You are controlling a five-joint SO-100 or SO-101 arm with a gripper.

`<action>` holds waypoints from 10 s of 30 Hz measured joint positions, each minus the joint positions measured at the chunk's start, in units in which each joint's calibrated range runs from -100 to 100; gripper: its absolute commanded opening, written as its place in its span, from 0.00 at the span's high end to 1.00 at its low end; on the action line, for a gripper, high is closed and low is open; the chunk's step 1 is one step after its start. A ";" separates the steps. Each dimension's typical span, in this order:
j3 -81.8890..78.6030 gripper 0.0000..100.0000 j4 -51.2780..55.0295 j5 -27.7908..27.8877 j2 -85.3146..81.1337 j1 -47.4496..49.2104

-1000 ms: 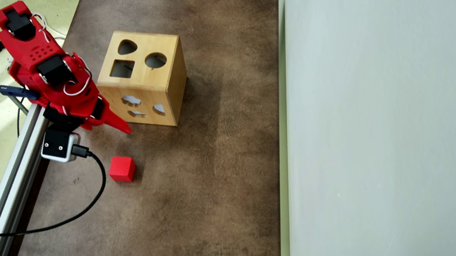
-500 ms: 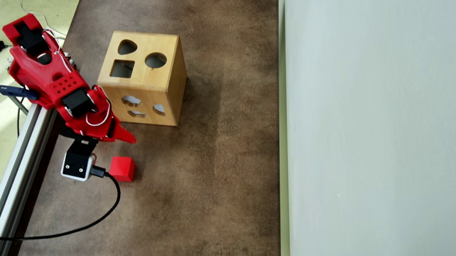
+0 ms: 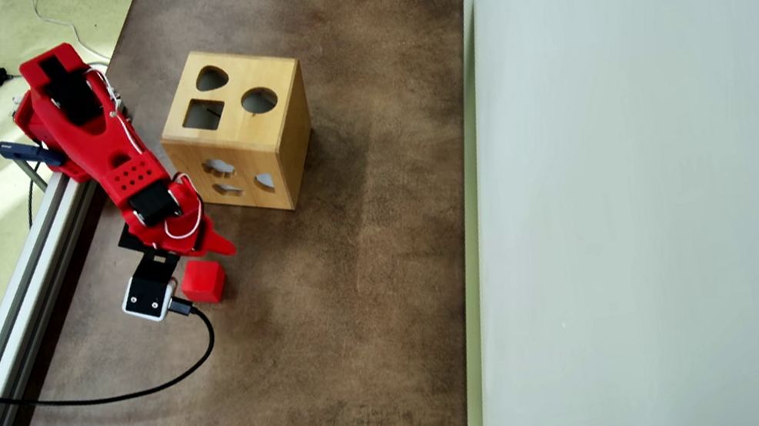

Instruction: Pick and place the red cube on the square hole

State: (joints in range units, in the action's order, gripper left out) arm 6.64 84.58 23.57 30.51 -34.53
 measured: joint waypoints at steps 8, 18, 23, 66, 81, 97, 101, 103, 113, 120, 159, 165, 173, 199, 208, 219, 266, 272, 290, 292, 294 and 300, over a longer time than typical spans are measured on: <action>0.00 0.60 -3.63 0.00 1.02 0.00; 0.00 0.60 -3.95 0.00 3.56 0.00; 0.00 0.60 -3.95 1.66 3.56 0.00; 1.72 0.60 -9.60 4.84 3.56 -3.09; 3.88 0.60 -9.60 4.84 3.56 -3.23; 4.06 0.81 -9.60 4.84 6.27 -3.23; 4.06 0.81 -9.93 4.84 6.27 -3.23; 4.06 0.81 -9.93 4.79 6.27 -3.23; 4.06 0.81 -9.85 4.79 6.27 -3.23; 4.06 0.81 -9.12 4.79 4.15 -3.23; 4.06 0.81 7.83 4.79 -20.68 -6.11; 4.06 0.81 7.99 4.79 -24.58 -7.11; 4.06 0.81 7.99 2.34 -30.25 -7.11; 4.06 0.81 12.43 -7.37 -50.08 2.87; 4.06 0.81 12.43 -11.43 -52.12 10.56; 4.06 0.81 12.43 -14.60 -52.12 18.04; -10.74 0.81 12.75 -21.29 -56.36 32.70; -10.84 0.81 12.75 -21.29 -56.36 32.84; -14.27 0.81 12.75 -21.29 -57.46 35.79; -14.27 0.81 12.75 -21.29 -57.46 35.79; -14.63 0.81 12.75 -21.29 -57.46 35.79; -17.16 0.81 12.75 -21.29 -58.05 35.79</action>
State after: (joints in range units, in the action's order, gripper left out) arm -10.52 97.34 2.27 -27.54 1.26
